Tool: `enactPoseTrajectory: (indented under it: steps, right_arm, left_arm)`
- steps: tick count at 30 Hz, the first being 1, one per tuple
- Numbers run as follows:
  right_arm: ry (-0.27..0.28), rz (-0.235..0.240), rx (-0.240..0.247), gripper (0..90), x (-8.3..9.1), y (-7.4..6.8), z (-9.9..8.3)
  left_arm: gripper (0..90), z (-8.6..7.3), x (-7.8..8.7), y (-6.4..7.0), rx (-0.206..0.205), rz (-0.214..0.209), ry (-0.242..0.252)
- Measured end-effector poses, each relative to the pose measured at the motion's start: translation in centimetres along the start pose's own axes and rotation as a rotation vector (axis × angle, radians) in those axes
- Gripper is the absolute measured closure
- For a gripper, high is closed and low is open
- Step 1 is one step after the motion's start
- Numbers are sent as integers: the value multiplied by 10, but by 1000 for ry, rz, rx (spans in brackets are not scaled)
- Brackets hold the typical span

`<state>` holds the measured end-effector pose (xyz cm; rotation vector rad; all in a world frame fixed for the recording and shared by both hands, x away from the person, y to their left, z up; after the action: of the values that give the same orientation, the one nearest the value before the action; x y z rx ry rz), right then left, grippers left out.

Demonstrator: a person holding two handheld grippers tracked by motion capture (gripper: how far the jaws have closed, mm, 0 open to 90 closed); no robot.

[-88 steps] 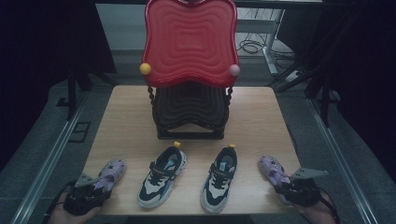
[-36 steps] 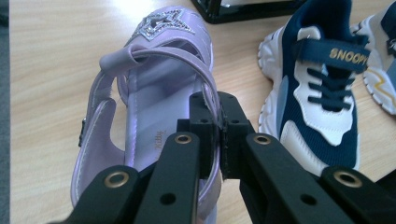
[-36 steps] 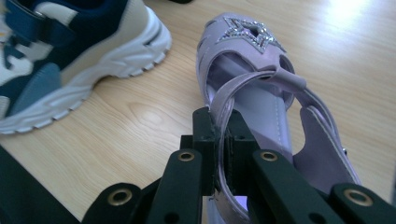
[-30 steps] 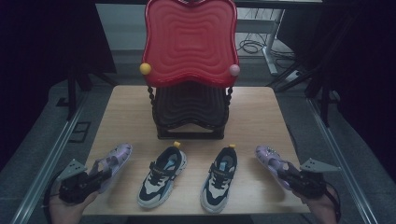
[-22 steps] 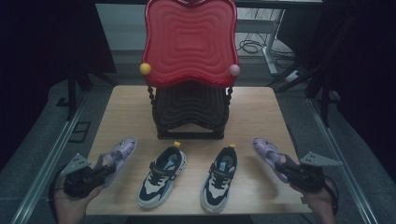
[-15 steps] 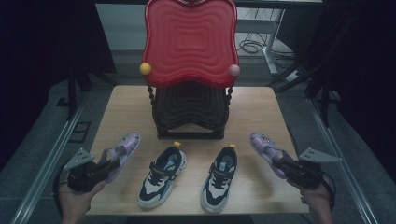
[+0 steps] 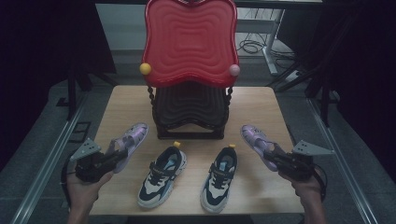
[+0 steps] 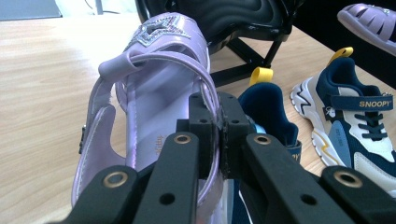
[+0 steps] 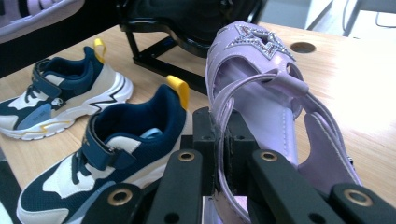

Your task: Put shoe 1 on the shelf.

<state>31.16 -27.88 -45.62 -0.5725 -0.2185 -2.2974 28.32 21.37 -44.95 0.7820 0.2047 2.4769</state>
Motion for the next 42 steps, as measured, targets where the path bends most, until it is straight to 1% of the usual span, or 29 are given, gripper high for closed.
enactPoseTrajectory:
  steps: [3,8,11,16,21,24,31,35,42]
  right_arm:
    - [4,19,7,852,-6,-5,5]
    - [29,40,15,852,-15,-10,16]
    - [46,59,12,851,-19,-13,22]
    - [64,72,14,851,-25,-17,30]
    - [55,90,31,851,-34,-23,35]
    - [62,96,35,852,-38,-26,39]
    - [74,104,34,851,-46,-30,45]
    - [75,117,35,850,-52,-34,47]
    - [77,137,42,851,-66,-41,53]
  left_arm:
    - [866,4,-3,3,-2,-7,4]
    - [866,12,-8,10,-16,-23,16]
    - [866,15,-10,15,-27,-32,15]
    - [866,19,-13,18,-33,-37,21]
    - [866,22,-15,23,-32,-49,35]
    - [866,24,-17,26,-35,-56,42]
    - [866,31,-23,33,-46,-68,53]
    - [865,33,-28,35,-39,-74,56]
    - [865,38,-36,44,-51,-87,65]
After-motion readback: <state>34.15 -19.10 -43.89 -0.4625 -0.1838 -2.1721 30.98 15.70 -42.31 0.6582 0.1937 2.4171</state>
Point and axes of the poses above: each handheld gripper's, and its own axes: x roughly backward along the jaws, z roughly out of its top, y roughly to its right, the point moved 7 cm from there along -x, roughly forward along the jaws, and after that the axes turned 7 degrees about x, right-handed, at the moved point
